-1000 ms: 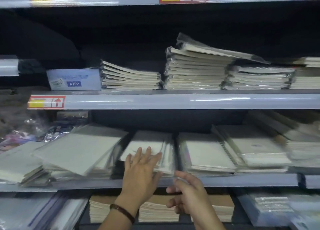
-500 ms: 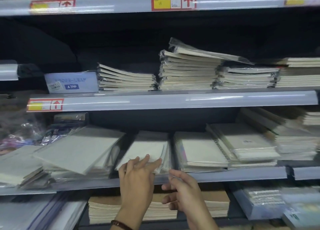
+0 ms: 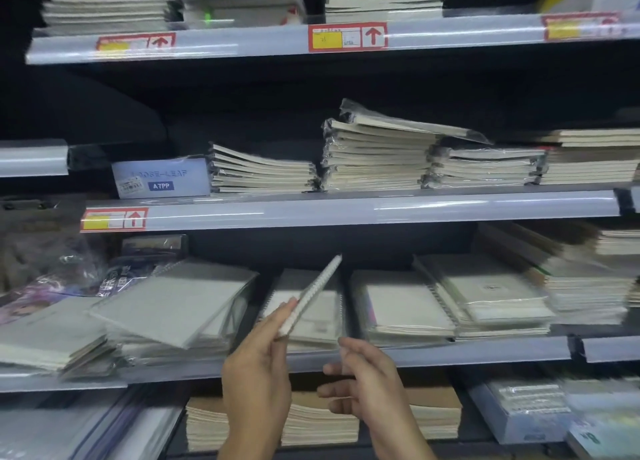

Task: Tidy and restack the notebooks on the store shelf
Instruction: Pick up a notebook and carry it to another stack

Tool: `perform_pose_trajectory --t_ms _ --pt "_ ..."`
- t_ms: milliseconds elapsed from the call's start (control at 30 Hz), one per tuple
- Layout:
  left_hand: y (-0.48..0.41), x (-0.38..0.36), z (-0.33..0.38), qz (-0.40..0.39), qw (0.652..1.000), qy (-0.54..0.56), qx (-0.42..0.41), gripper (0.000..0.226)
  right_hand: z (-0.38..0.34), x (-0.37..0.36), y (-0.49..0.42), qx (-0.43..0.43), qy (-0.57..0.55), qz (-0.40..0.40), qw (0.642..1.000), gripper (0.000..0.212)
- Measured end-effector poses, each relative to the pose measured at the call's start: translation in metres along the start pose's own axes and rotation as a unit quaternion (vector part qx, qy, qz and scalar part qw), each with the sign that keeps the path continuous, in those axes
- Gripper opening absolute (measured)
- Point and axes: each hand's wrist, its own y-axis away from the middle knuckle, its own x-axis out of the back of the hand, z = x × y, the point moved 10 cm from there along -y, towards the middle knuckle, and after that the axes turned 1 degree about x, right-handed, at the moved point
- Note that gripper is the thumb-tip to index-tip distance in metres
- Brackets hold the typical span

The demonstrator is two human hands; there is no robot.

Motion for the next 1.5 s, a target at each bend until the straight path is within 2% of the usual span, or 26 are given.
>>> perform_pose_trajectory --t_ms 100,200,300,433,500,567,700,800,900,967,1033,1167,1267,1400,1500 --pt "0.014 0.014 -0.002 0.044 0.988 0.123 0.078 0.039 -0.001 -0.006 0.001 0.0 0.018 0.003 1.0 0.018" --pt "0.014 0.018 -0.02 0.083 0.953 0.237 0.17 0.018 0.006 -0.022 0.006 -0.026 0.039 -0.025 0.999 0.026" --pt "0.019 0.01 -0.026 0.055 0.908 0.345 0.231 0.018 0.014 -0.05 0.015 -0.042 0.001 -0.086 0.995 0.023" --pt "0.02 0.026 -0.029 -0.015 0.888 0.383 0.255 0.027 0.006 -0.053 0.019 0.005 -0.032 -0.067 0.997 0.025" --pt "0.012 0.041 -0.03 -0.068 0.891 0.373 0.251 0.04 -0.003 -0.057 0.022 0.008 -0.038 -0.089 0.995 0.025" --pt "0.004 0.06 -0.034 -0.111 0.907 0.321 0.248 0.036 -0.012 -0.063 0.023 0.011 -0.016 -0.116 0.993 0.026" --pt "-0.003 0.094 -0.047 -0.119 0.916 0.265 0.276 0.032 -0.027 -0.095 0.025 0.027 0.062 -0.192 0.979 0.031" --pt "-0.004 0.13 -0.056 -0.077 0.926 0.251 0.271 0.03 -0.024 -0.125 0.022 0.028 0.063 -0.173 0.982 0.027" --pt "-0.006 0.168 -0.064 -0.007 0.926 0.28 0.254 0.026 -0.006 -0.16 0.03 -0.007 -0.018 -0.122 0.992 0.017" --pt "-0.009 0.191 -0.072 0.031 0.923 0.293 0.247 0.024 0.015 -0.199 0.043 -0.033 -0.05 -0.15 0.987 0.016" --pt "-0.012 0.215 -0.082 0.06 0.922 0.292 0.249 0.023 0.037 -0.238 0.053 -0.033 -0.031 -0.181 0.982 0.016" --pt "-0.029 0.28 -0.115 0.119 0.929 0.237 0.258 0.021 0.067 -0.299 0.051 -0.034 0.0 -0.179 0.983 0.01" --pt "-0.05 0.323 -0.141 0.158 0.918 0.231 0.28 0.031 0.078 -0.348 0.039 -0.015 0.043 -0.197 0.979 0.011" --pt "-0.094 0.359 -0.166 0.186 0.915 0.228 0.277 0.04 0.088 -0.407 0.013 0.025 0.091 -0.172 0.981 0.006" --pt "-0.134 0.375 -0.191 0.218 0.906 0.223 0.285 0.048 0.097 -0.449 -0.005 0.026 0.116 -0.185 0.975 0.021"
